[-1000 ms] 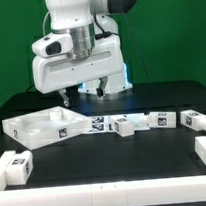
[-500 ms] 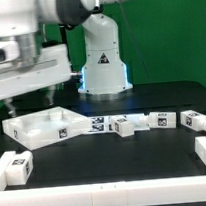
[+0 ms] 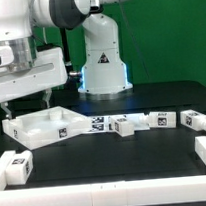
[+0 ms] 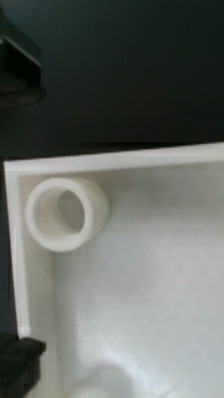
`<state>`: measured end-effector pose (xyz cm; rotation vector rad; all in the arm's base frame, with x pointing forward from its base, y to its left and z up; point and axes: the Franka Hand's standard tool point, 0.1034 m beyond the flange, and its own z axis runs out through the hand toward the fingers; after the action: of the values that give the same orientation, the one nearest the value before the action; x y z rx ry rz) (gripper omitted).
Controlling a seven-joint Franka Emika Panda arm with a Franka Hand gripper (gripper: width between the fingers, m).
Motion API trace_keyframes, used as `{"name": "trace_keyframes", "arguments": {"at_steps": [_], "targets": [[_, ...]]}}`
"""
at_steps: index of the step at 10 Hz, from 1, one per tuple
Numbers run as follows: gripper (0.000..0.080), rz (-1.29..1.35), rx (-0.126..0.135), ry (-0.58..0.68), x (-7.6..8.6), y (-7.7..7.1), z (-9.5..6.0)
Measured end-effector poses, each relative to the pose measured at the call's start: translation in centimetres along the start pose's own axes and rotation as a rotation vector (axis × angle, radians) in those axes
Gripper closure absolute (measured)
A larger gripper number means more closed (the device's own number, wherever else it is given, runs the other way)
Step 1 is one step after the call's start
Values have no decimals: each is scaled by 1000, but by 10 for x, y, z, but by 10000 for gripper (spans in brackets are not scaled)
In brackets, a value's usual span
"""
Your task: Assemble one leg
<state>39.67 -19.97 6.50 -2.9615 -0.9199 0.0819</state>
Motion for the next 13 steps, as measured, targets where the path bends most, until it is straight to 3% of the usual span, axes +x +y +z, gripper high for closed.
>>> {"name": "trace_keyframes", "arguments": {"at_steps": [1,3,6,7,8,9,10,11,13], "targets": [[151,-41,-27,-1,-14,14,18],[151,-35,-21,-26,-27,30,46],[163,-36,2,-34,-26,17,57],[362,-34,1,-34,-26,18,57],[362,-35,1,-34,-26,18,57],[533,-35,1,-34,-26,18,57],[533,-35,1,-34,-26,18,57],[703,-35,1,-34,-26,18,57],[744,11,2,-33,-25,18,54]]}}
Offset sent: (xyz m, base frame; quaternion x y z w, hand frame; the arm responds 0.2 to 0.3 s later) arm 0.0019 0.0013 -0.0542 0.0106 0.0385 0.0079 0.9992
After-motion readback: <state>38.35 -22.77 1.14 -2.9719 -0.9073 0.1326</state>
